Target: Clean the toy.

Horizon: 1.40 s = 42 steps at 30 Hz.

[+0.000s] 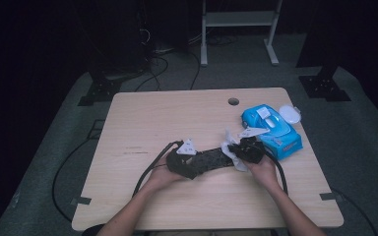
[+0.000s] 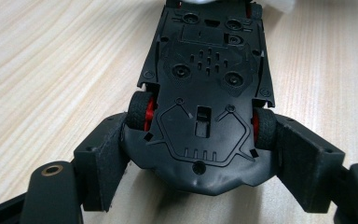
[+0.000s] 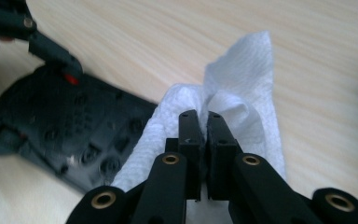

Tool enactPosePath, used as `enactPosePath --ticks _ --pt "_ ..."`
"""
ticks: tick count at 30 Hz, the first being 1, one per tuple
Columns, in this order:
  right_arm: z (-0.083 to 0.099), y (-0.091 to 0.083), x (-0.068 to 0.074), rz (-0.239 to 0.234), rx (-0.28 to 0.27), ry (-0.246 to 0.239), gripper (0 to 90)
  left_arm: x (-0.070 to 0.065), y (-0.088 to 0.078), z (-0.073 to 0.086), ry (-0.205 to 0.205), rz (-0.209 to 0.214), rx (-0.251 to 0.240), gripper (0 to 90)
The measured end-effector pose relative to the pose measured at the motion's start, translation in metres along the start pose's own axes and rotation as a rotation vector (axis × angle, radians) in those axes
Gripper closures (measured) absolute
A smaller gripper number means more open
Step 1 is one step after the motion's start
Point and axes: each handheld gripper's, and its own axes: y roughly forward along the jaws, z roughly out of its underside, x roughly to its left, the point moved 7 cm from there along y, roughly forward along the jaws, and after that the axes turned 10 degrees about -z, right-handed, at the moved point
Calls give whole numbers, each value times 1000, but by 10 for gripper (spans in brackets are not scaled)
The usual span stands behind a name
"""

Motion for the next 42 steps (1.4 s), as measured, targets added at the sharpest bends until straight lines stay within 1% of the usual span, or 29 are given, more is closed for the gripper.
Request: enactPosePath --ticks 1,2,3,5,7,8,9,12,15,16,17,18,21,22,25,26,27,28,30,33,34,35,36,37,38,39,40,41,42 --pt "0 0 0 0 0 0 858 0 0 0 3 -1 3 238" --pt "6 -5 2 -4 2 -2 859 -1 1 1 8 5 8 238" --pt "8 -8 3 -3 4 1 859 -1 1 1 8 5 8 238" --pt "12 -11 7 -18 16 -1 858 -2 2 1 10 -1 10 238" --pt "13 -12 9 -24 17 -7 857 -2 2 1 11 -2 12 238" --pt "14 -15 14 -30 21 -21 858 -2 2 1 10 -4 13 238" --pt "15 -15 15 -41 23 -19 858 -2 2 1 10 -4 13 238" --pt "17 -17 15 -40 21 -19 858 -1 2 1 9 -7 12 238" --pt "19 -18 13 -54 23 4 858 -1 2 1 6 -3 9 238" --pt "17 -17 15 -71 12 17 858 -1 3 1 8 -3 8 238" --pt "17 -17 15 -71 12 17 858 -1 3 0 6 -1 7 238" --pt "14 -13 20 -117 -3 24 858 -1 3 0 4 -1 5 238" --pt "11 -6 27 -150 -4 13 858 -2 2 -1 4 -4 1 238" --pt "11 -4 28 -144 0 3 858 -1 1 0 5 -2 4 238" --pt "11 -5 27 -148 3 5 858 1 1 1 4 3 6 238" --pt "13 -9 25 -147 12 19 858 2 0 1 -2 5 6 238" --pt "13 -9 25 -147 12 19 858 2 0 1 -2 5 6 238" --pt "15 -13 23 -155 17 28 857 2 1 2 -5 8 9 238" --pt "17 -14 23 -146 23 22 857 1 2 1 -8 9 4 237" --pt "17 -14 23 -137 24 17 857 1 1 0 -21 16 9 233" --pt "18 -14 24 -120 22 -4 858 2 1 0 -37 25 3 228" --pt "18 -14 24 -118 22 -7 857 3 -1 -1 -52 35 -11 221" --pt "18 -14 24 -118 22 -7 857 3 -1 -1 -52 35 -11 213" --pt "19 -14 24 -116 22 -14 857 4 -2 -3 -76 47 -27 213" --pt "20 -14 26 -119 23 -29 858 6 -5 -6 -125 65 -52 196" --pt "20 -15 26 -118 24 -36 858 8 -5 -7 -146 71 -59 193" --pt "21 -15 27 -112 22 -48 858 9 -6 -7 -164 75 -61 193" --pt "21 -15 27 -112 22 -48 858 9 -6 -7 -164 75 -61 193" --pt "22 -15 28 -108 21 -58 858 11 -5 -6 -175 76 -57 193"
